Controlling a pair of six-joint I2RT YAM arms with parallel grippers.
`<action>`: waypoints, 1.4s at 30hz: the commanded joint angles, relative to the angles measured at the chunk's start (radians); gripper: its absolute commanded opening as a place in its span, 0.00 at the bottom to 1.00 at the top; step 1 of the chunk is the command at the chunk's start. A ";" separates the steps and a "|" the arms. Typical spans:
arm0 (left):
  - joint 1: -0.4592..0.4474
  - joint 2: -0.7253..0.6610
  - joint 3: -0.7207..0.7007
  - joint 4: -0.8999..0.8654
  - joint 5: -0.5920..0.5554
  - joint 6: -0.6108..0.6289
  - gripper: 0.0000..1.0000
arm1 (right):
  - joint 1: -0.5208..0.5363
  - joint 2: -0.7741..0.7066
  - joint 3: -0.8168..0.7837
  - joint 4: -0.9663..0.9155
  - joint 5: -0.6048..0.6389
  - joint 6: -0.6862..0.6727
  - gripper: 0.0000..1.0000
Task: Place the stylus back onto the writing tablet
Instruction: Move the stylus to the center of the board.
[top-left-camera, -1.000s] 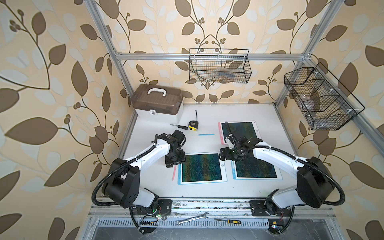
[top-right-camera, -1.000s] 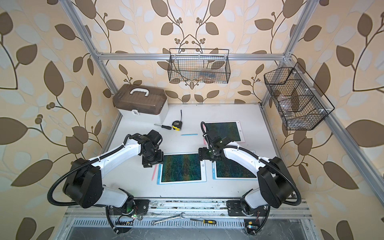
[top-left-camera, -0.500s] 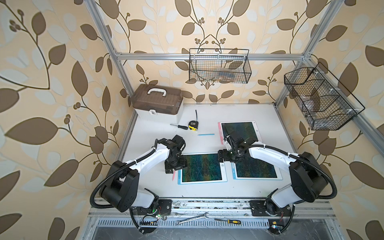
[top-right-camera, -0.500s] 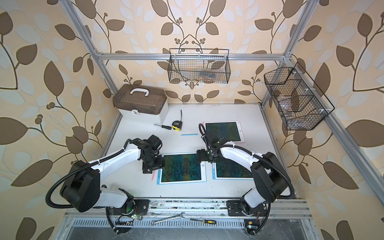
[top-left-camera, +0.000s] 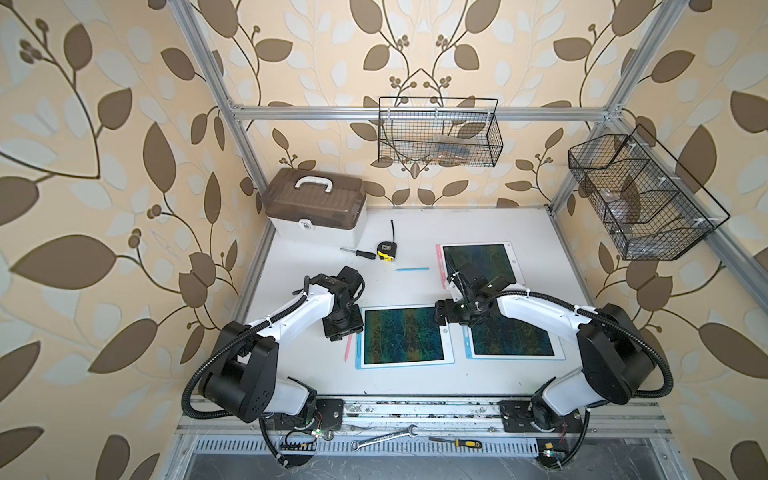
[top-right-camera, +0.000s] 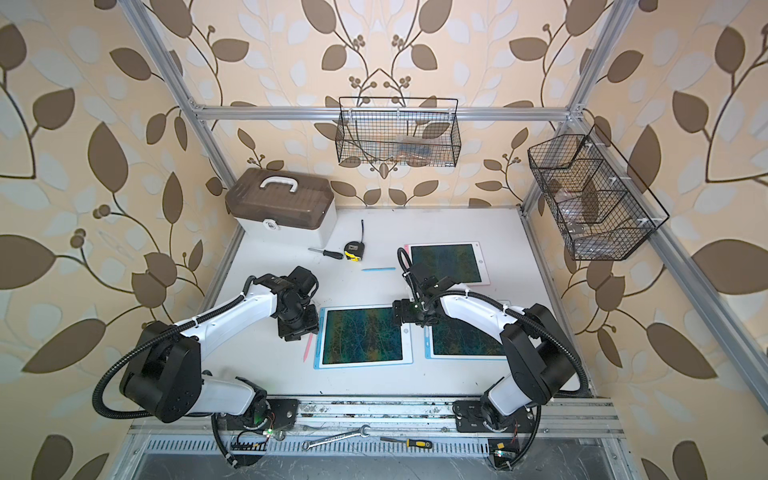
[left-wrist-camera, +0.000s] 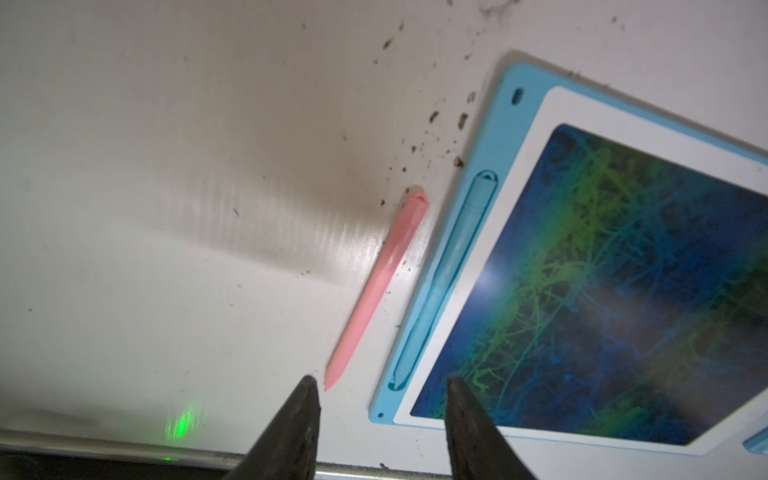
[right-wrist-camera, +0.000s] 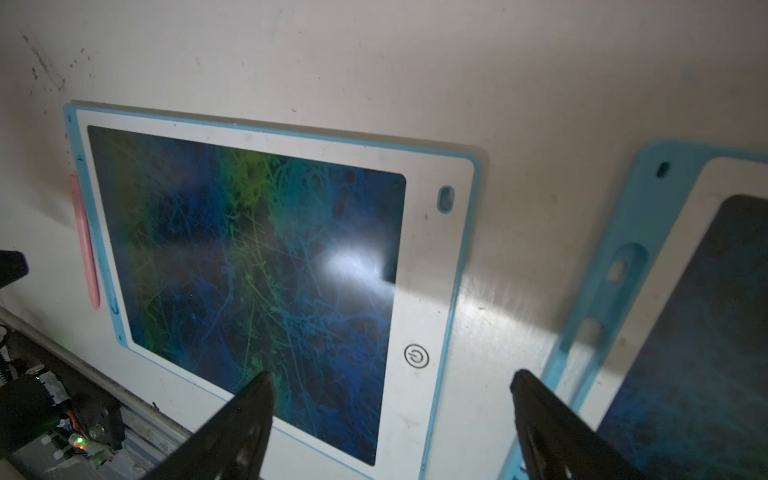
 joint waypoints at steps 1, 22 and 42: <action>0.006 0.020 0.014 -0.018 -0.056 -0.014 0.45 | 0.003 -0.006 -0.016 -0.005 -0.008 0.002 0.89; 0.012 0.164 -0.039 0.076 -0.079 -0.003 0.34 | -0.003 -0.055 -0.028 -0.017 -0.003 0.000 0.89; 0.019 0.228 -0.033 0.099 -0.137 -0.002 0.18 | -0.029 -0.101 -0.021 -0.042 0.008 -0.002 0.89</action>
